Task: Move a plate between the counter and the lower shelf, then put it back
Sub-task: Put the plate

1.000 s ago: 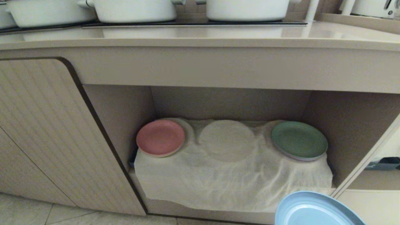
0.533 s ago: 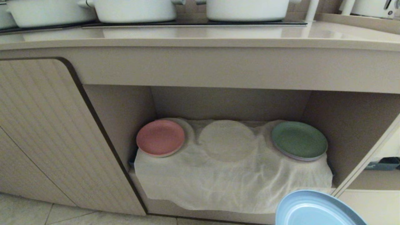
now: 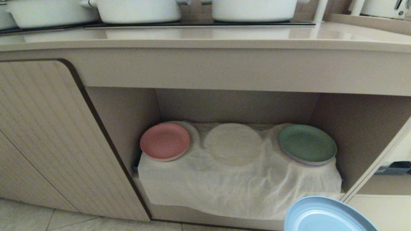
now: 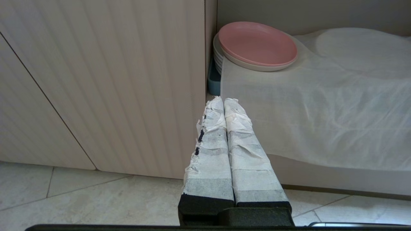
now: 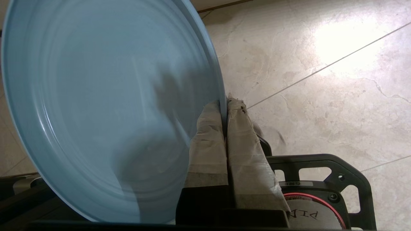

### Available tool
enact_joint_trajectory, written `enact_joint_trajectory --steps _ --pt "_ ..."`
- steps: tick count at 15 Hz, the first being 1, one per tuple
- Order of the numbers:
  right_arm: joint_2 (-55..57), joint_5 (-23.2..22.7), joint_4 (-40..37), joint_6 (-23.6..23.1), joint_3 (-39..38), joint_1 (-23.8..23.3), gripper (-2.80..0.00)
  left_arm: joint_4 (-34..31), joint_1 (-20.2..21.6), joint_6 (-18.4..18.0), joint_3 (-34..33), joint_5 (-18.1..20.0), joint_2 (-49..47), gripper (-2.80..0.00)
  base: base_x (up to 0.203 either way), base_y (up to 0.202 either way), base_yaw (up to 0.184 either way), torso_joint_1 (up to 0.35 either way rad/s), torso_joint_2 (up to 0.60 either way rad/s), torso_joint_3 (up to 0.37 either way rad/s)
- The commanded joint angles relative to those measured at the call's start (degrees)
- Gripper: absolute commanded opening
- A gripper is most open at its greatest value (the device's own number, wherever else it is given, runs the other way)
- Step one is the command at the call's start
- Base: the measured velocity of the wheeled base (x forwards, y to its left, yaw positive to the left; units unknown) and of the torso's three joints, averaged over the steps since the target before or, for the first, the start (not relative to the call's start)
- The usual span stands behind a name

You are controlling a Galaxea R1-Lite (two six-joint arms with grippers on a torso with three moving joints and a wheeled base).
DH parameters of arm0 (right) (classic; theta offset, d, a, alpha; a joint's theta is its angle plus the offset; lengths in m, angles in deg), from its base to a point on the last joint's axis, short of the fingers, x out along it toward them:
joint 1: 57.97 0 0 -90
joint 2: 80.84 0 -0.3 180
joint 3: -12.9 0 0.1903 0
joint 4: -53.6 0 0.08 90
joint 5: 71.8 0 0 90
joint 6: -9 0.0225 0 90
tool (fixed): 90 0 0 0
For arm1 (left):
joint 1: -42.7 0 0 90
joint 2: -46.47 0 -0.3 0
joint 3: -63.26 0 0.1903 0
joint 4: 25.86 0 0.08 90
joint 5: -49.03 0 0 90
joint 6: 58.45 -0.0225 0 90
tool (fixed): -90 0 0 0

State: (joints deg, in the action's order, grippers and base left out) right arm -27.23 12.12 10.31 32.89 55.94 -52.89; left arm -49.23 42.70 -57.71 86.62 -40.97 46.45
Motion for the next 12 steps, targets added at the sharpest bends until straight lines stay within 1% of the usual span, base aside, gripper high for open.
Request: enact_joint_trajectory --steps 1,8,12 --pt "-0.35 -0.15 -0.03 0.1 0.1 0.03 -2.8 0.0 0.0 0.05 0.0 0.0 0.02 -2.8 0.0 0.0 0.0 0.0 0.0 0.0" --pt "-1.16 -0.23 -0.82 0.14 -0.07 0.03 -2.8 0.0 0.0 0.05 0.0 0.0 0.02 -2.8 0.0 0.0 0.0 0.0 0.0 0.0" --pt "-2.2 -0.25 -1.88 2.3 -0.25 -0.33 -2.8 0.0 0.0 0.05 0.0 0.0 0.02 -2.8 0.0 0.0 0.0 0.0 0.0 0.0"
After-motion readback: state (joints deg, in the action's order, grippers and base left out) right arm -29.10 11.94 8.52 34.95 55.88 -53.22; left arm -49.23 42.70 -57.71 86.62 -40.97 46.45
